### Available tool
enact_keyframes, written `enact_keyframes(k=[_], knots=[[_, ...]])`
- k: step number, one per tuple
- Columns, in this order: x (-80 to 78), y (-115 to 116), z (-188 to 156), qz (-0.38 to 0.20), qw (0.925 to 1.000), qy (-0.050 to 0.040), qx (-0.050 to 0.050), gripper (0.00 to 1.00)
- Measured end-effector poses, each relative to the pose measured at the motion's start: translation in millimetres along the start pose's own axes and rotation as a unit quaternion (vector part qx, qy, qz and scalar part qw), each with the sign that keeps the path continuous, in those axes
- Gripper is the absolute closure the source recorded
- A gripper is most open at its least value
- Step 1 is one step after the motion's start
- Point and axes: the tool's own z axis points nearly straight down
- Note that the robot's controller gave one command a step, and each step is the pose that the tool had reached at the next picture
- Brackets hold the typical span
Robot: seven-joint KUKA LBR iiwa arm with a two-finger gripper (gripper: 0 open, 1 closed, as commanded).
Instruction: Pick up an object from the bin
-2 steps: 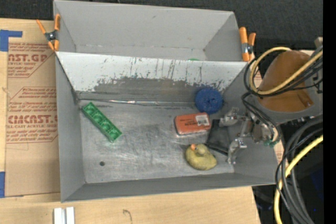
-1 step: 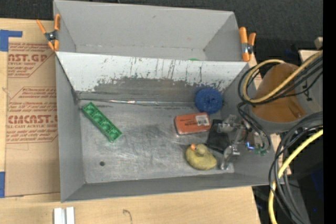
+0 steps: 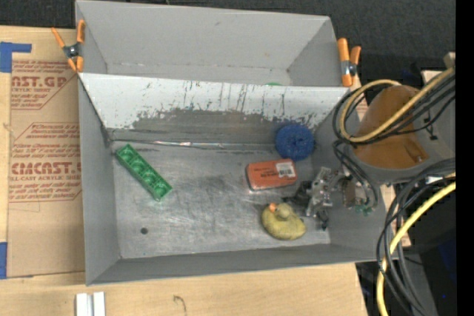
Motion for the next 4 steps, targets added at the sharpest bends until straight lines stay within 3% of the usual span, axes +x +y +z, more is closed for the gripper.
enact_keyframes(k=[2, 4], knots=[[0.2, 0.1, -1.3, 0.0, 1.0, 0.0016, 0.0, 1.0], [3.0, 0.5, -23.3, 0.0, 1.0, 0.0096, -0.001, 1.0]])
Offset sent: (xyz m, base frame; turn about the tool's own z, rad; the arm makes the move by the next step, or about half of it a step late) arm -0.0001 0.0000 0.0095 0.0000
